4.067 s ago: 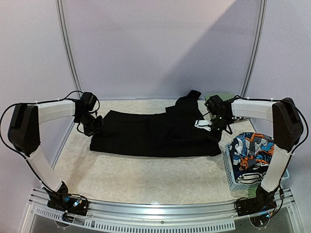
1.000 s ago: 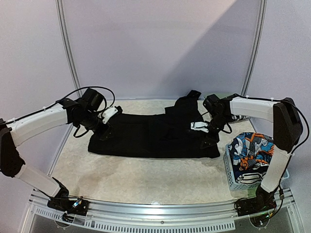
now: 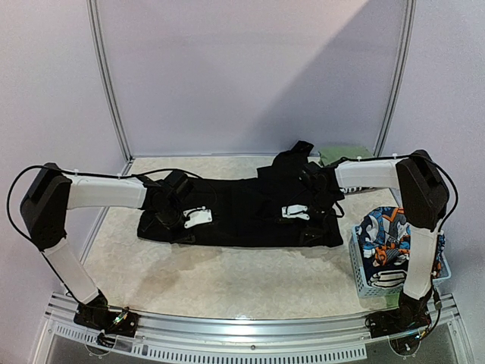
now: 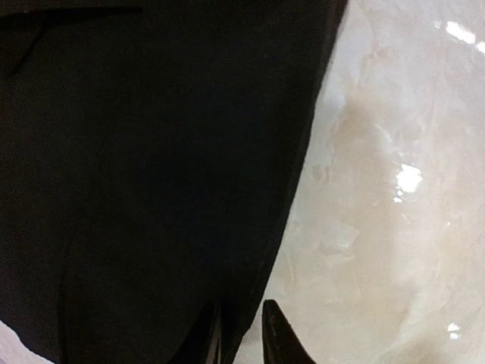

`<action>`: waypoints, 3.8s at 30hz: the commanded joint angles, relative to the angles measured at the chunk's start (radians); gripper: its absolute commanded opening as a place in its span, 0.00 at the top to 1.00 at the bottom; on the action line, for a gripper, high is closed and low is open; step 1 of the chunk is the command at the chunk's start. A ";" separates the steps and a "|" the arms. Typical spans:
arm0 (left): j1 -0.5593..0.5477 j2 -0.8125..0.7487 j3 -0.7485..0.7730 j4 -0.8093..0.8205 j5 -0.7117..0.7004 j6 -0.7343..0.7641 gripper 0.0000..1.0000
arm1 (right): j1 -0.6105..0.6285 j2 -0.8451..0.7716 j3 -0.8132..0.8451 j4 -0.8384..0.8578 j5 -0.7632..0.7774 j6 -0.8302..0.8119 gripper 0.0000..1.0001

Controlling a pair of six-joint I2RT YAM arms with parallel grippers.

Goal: Fold and stack the mixed laundry pile
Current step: Adjust the 1/3-folded shirt at the center of the board.

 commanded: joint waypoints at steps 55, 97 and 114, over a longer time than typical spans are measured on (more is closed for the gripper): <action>-0.064 -0.035 0.047 -0.264 -0.195 -0.904 0.86 | 0.026 -0.328 -0.348 0.159 0.185 0.168 0.84; -0.151 -0.360 0.002 -0.180 0.001 -0.402 0.56 | -0.004 -0.458 -0.301 -0.085 -0.028 0.103 0.57; -0.314 -0.029 -0.038 0.098 -0.049 -0.141 0.56 | -0.008 -0.343 -0.423 0.039 0.132 -0.057 0.49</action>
